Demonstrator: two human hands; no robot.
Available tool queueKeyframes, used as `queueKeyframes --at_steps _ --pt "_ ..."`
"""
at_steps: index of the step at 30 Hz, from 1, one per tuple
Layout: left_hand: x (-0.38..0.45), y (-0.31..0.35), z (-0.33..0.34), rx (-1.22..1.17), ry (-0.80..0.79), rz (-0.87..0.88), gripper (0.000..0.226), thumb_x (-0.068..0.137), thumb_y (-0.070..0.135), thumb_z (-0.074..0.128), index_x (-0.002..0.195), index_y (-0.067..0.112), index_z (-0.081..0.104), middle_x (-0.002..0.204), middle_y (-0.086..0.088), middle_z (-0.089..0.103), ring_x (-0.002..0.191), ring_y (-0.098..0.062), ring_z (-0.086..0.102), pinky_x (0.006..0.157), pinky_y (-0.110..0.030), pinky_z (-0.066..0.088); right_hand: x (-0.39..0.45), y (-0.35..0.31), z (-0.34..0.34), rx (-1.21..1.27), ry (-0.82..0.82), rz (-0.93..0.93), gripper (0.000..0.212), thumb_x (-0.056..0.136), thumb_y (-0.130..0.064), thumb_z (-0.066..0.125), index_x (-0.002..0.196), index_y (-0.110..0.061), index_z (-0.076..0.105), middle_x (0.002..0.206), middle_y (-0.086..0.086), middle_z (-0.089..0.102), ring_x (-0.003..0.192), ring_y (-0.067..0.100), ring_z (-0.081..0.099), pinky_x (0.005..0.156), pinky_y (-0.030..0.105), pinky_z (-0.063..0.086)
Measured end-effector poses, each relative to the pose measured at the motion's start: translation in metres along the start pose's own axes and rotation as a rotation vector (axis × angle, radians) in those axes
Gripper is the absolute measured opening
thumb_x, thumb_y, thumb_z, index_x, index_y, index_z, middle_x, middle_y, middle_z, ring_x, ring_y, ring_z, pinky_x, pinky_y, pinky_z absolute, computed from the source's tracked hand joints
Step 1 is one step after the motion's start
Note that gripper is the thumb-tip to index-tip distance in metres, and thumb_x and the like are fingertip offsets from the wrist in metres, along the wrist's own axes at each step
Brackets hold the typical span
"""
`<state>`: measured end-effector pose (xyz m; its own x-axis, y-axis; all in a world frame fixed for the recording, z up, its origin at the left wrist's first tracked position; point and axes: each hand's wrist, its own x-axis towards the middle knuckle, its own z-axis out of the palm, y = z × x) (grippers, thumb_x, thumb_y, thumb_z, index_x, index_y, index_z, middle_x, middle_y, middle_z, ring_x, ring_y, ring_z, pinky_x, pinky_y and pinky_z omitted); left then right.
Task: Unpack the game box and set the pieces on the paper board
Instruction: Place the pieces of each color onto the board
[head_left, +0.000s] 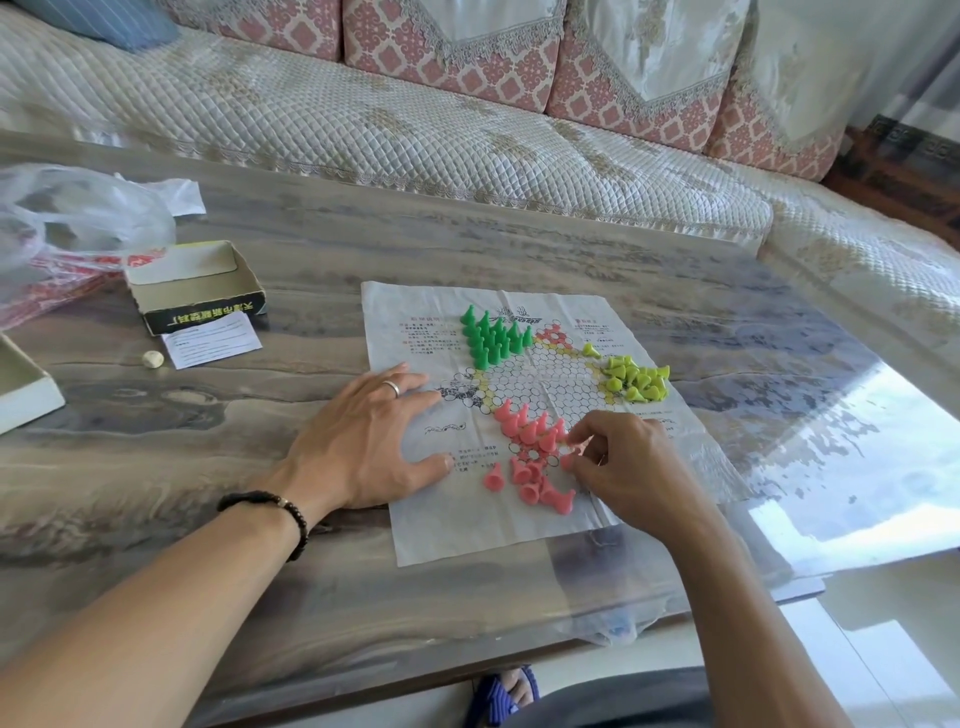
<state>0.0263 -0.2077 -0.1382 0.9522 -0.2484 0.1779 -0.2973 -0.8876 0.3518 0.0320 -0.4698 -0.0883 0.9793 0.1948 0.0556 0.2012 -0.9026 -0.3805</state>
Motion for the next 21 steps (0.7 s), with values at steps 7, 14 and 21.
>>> queueKeyframes --at_steps 7,14,21 --pt "0.0 -0.0003 0.0003 -0.006 -0.001 0.0 0.098 0.061 0.078 0.03 0.142 0.023 0.045 0.152 0.003 0.036 0.145 -0.011 0.019 0.118 -0.028 0.013 0.0026 -0.0037 0.0015 -0.018 0.099 -0.035 0.012 0.082 -0.005 0.064 0.082 -0.012 0.072 0.067 -0.008 0.064 0.063 0.005 0.059 0.059 0.025 0.052" --pt "-0.0002 -0.0011 0.0012 -0.019 0.001 -0.002 0.098 0.062 0.078 0.031 0.142 0.024 0.045 0.151 0.003 0.036 0.145 -0.011 0.019 0.118 -0.029 0.013 0.0069 -0.0067 0.0047 -0.019 0.132 -0.057 0.01 0.082 -0.005 0.064 0.085 -0.009 0.073 0.066 -0.009 0.06 0.062 0.003 0.056 0.054 0.016 0.046" --pt "0.0005 -0.0018 0.0017 -0.02 -0.002 -0.003 0.098 0.061 0.079 0.031 0.142 0.025 0.045 0.152 0.004 0.036 0.145 -0.01 0.017 0.119 -0.03 0.013 0.0026 -0.0079 0.0011 -0.019 0.188 -0.077 0.006 0.083 -0.015 0.068 0.088 -0.014 0.07 0.066 -0.009 0.063 0.059 0.0 0.053 0.053 0.012 0.037"
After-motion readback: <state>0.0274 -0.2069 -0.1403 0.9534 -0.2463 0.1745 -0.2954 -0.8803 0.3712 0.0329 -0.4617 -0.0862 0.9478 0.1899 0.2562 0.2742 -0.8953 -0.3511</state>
